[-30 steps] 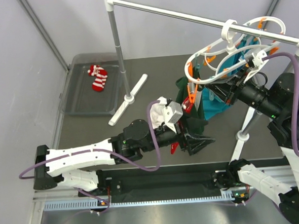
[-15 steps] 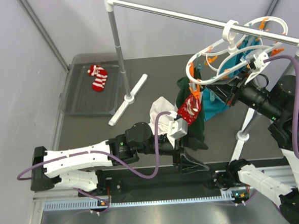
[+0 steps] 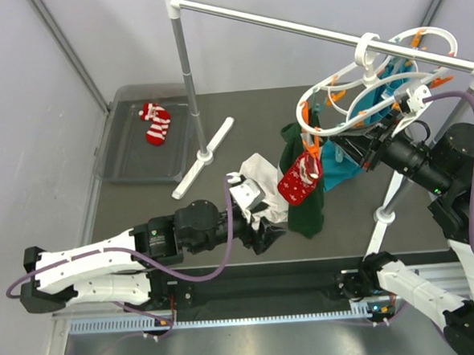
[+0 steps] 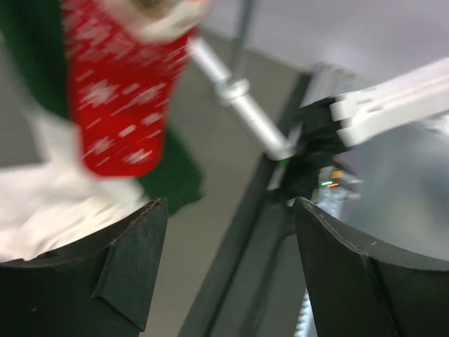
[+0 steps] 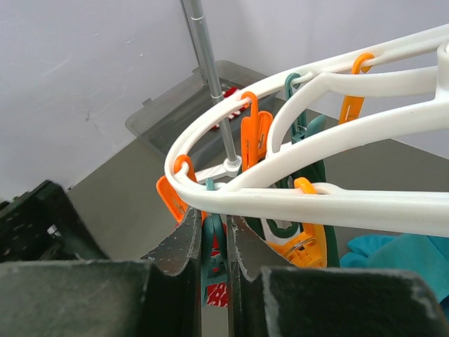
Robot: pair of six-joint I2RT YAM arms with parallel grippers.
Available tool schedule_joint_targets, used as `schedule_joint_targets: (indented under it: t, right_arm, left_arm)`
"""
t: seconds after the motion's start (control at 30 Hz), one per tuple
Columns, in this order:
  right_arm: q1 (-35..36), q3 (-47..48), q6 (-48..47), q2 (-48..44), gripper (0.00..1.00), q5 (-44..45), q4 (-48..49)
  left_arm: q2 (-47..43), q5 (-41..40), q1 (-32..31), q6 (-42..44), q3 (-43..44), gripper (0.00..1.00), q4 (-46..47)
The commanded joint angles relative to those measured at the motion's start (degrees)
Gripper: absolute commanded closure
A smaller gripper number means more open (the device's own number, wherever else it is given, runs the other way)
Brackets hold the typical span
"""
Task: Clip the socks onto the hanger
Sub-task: Adjust the sock in the bin.
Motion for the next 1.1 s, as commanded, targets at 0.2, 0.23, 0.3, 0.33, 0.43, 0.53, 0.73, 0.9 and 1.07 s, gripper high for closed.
schedule_joint_targets:
  t: [0.2, 0.23, 0.3, 0.33, 0.43, 0.53, 0.73, 0.9, 1.07]
  right_arm:
    - [0.70, -3.04, 0.63, -1.48, 1.00, 0.30, -0.89]
    - [0.70, -3.39, 0.63, -1.74, 1.00, 0.21, -0.62]
    - [0.70, -4.53, 0.81, -1.92, 1.00, 0.56, -0.01]
    - [0.79, -4.89, 0.98, -1.75, 1.00, 0.65, 0.52]
    - [0.79, -5.59, 1.42, -1.13, 1.00, 0.82, 0.96]
    - [0.70, -6.12, 1.42, -1.65, 1.00, 1.52, 1.40]
    - [0.79, -7.70, 1.16, -2.18, 1.00, 1.79, 2.01]
    - [0.62, -8.49, 1.34, -1.74, 1.00, -0.14, 3.86]
    - [0.70, -9.90, 2.30, -2.10, 1.00, -1.11, 5.70]
  left_arm:
    - [-0.98, -24.72, 16.71, -8.77, -4.86, 0.19, -25.19]
    - [0.35, -25.33, 19.02, -9.82, -5.03, 0.19, -26.60]
    - [4.03, -26.39, 26.02, -12.98, -5.12, 0.19, -30.64]
    - [5.01, -27.27, 28.33, -14.13, -5.56, 0.18, -31.52]
    - [5.73, -26.32, 37.91, -17.65, -7.57, 0.16, -31.71]
    - [1.60, -21.06, 48.98, -18.19, -10.82, 0.14, -26.89]
    - [3.60, 1.34, 74.73, -18.88, -7.94, 0.14, -21.16]
    - [19.06, 5.10, 84.25, -28.01, 4.85, 0.14, -24.40]
    - [29.08, 3.14, 84.69, -34.08, 14.12, 0.14, -22.77]
